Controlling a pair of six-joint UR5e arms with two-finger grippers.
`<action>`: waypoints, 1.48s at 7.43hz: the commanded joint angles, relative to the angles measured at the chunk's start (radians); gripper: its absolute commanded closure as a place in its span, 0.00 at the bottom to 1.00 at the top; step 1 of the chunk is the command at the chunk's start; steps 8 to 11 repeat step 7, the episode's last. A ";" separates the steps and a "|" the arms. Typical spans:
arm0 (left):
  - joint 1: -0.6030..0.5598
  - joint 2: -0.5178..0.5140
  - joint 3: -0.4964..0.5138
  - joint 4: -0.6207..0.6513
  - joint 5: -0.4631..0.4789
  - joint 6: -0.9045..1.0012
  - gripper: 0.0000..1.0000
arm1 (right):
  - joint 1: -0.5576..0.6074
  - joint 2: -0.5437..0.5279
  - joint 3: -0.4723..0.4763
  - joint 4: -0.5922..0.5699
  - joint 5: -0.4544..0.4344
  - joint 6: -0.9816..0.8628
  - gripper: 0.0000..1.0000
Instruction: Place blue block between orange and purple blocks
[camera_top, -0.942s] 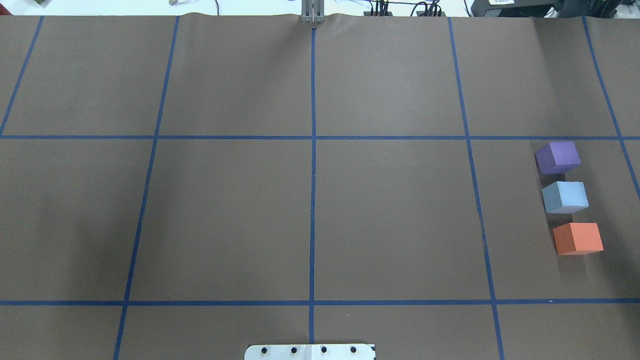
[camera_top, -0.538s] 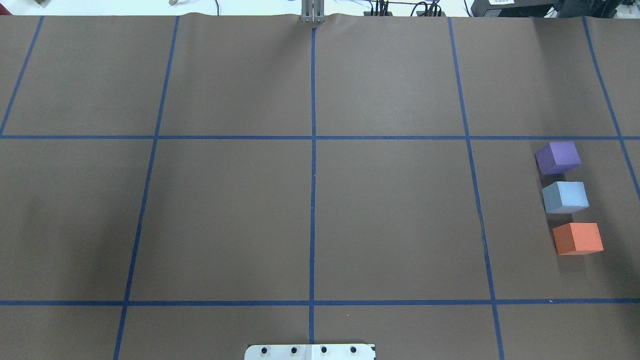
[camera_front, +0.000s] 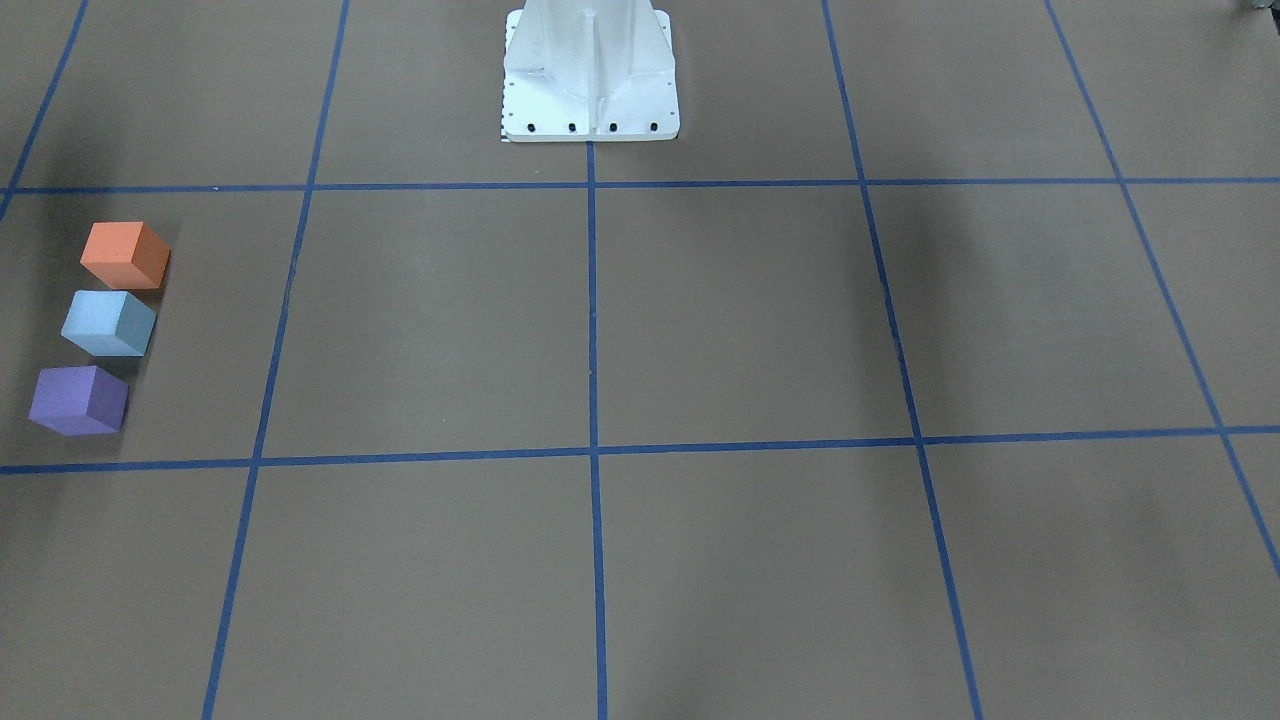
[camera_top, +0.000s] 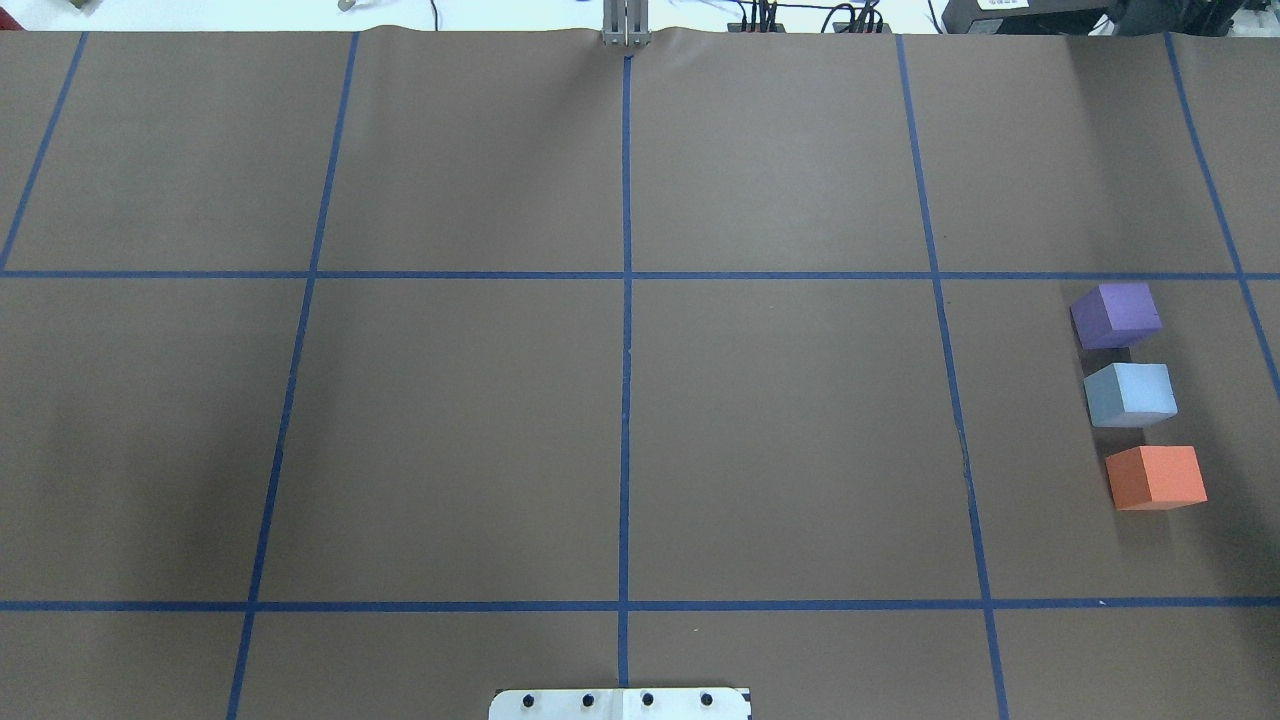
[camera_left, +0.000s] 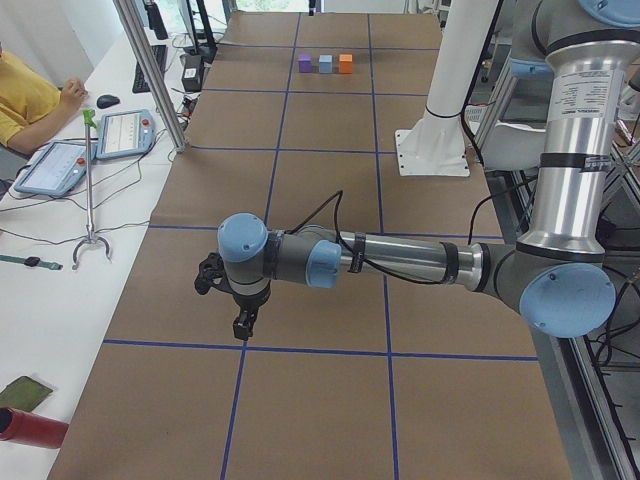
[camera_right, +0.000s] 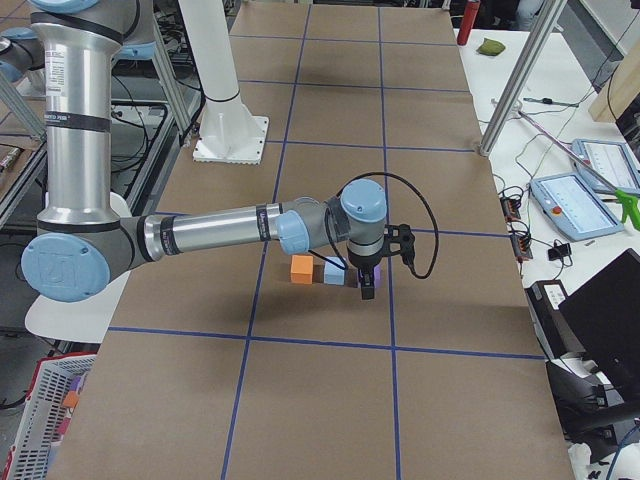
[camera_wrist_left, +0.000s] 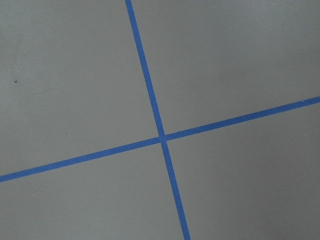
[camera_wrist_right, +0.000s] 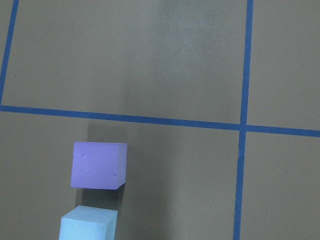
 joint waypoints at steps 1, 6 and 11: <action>0.001 0.002 0.004 -0.001 0.000 -0.034 0.00 | -0.023 0.001 -0.004 0.000 -0.012 -0.002 0.00; 0.005 0.004 0.002 -0.056 0.000 -0.031 0.00 | -0.046 0.010 -0.006 0.000 -0.032 -0.001 0.00; 0.003 0.004 0.001 -0.064 0.000 -0.034 0.00 | -0.046 0.010 -0.010 0.000 -0.030 -0.001 0.00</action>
